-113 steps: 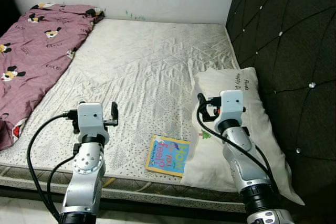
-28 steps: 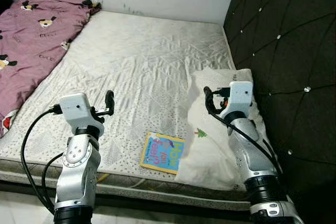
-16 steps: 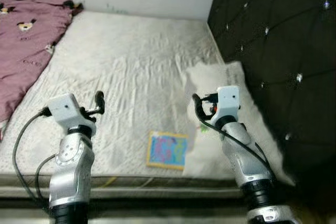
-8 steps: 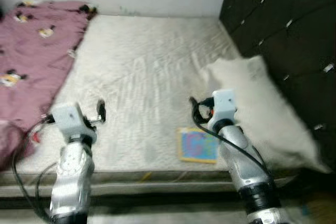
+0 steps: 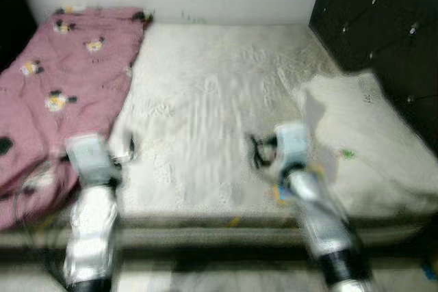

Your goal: Clean up the room

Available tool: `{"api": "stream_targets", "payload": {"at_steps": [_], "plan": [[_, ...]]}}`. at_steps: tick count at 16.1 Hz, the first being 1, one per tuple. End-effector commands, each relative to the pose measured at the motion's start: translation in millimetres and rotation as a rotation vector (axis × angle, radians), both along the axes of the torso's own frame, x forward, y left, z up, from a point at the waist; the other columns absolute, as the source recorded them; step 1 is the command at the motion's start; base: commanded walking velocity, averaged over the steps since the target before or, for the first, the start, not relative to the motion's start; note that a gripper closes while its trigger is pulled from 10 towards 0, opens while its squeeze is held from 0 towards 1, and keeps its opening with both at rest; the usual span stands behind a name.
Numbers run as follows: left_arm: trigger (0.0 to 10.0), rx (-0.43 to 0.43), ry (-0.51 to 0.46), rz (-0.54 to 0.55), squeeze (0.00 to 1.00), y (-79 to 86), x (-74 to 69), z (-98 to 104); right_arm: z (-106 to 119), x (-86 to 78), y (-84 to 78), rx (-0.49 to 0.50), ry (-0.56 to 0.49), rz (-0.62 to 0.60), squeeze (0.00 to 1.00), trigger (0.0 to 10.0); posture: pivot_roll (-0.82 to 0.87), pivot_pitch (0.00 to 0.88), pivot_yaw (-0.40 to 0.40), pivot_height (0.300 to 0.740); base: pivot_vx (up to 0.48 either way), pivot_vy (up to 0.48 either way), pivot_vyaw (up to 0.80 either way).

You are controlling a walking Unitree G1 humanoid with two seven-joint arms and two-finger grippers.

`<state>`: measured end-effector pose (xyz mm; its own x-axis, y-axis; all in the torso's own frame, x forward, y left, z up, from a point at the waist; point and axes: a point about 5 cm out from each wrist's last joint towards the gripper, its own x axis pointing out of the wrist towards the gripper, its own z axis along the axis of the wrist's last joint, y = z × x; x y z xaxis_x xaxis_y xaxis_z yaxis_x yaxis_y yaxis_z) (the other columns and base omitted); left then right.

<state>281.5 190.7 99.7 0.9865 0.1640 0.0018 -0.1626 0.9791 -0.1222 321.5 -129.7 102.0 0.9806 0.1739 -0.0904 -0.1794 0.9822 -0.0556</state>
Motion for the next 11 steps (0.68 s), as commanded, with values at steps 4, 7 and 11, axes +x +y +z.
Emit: {"api": "stream_targets", "payload": {"at_steps": [4, 7, 11], "plan": [[10.0, 0.027, -0.01, 0.008, 0.0, 2.9, 1.3, 1.7, 6.8, 2.7, 1.4, 0.074, -0.005, -0.013, 0.0, 10.0, 0.05, 0.09, -0.036, 0.74, 0.0, 0.459, 0.0], [10.0, 0.022, -0.018, -0.01, 0.0, -1.4, 3.5, 4.3, 5.8, -0.1, 3.5, 0.095, -0.011, 0.003, 0.0, 10.0, 0.05, 0.095, -0.036, 0.74, 0.0, 0.458, 0.0], [10.0, 0.021, -0.022, -0.01, 0.0, -3.4, 5.4, 7.0, 5.1, 2.3, 7.8, 0.096, 0.002, 0.029, 0.0, 10.0, 0.07, 0.095, -0.052, 0.74, 0.0, 0.458, 0.0]]}}
